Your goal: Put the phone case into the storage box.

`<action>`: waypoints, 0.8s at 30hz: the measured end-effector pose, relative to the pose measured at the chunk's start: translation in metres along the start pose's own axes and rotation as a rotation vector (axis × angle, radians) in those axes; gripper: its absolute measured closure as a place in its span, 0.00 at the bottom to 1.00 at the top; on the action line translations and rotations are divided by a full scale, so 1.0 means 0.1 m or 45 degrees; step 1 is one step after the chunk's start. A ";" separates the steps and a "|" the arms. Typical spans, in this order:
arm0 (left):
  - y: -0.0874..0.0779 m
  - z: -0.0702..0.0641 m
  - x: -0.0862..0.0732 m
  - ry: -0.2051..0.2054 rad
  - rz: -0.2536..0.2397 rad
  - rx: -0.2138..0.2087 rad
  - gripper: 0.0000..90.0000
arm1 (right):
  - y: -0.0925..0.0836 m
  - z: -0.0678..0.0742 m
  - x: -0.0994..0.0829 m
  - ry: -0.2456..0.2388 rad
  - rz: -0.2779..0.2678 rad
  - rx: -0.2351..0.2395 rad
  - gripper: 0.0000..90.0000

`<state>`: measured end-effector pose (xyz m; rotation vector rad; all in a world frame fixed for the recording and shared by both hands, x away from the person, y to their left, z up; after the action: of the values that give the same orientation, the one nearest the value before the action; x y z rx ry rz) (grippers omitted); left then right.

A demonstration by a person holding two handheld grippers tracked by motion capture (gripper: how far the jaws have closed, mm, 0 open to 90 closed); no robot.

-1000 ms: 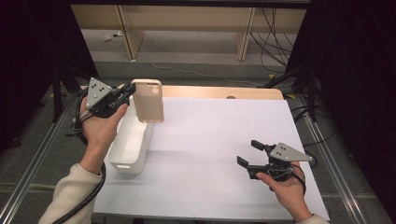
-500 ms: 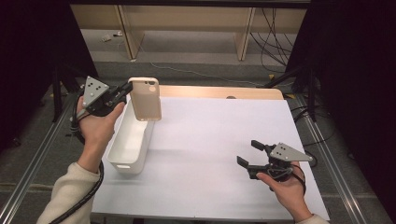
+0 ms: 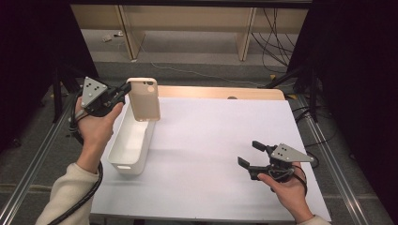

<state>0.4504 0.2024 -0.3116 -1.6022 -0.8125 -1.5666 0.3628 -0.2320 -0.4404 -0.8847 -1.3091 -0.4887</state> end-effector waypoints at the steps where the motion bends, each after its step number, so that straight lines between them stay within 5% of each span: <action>1: 0.00 0.00 0.00 0.001 0.001 0.001 0.94 | 0.00 0.00 0.00 0.001 0.000 0.000 0.21; 24: 0.00 0.09 -0.01 0.000 0.005 0.026 0.94 | 0.01 0.00 0.00 -0.001 0.000 0.002 0.21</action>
<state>0.4550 0.2106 -0.3126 -1.5884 -0.8226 -1.5510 0.3630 -0.2315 -0.4409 -0.8841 -1.3099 -0.4874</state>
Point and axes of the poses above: each handheld gripper's, and its own axes: y roughly forward along the jaws, x roughly out of its top, z roughly to its left, the point moved 4 cm from there along y, roughly forward along the jaws, and after that the axes turned 9 degrees about -x, right-handed, at the moved point
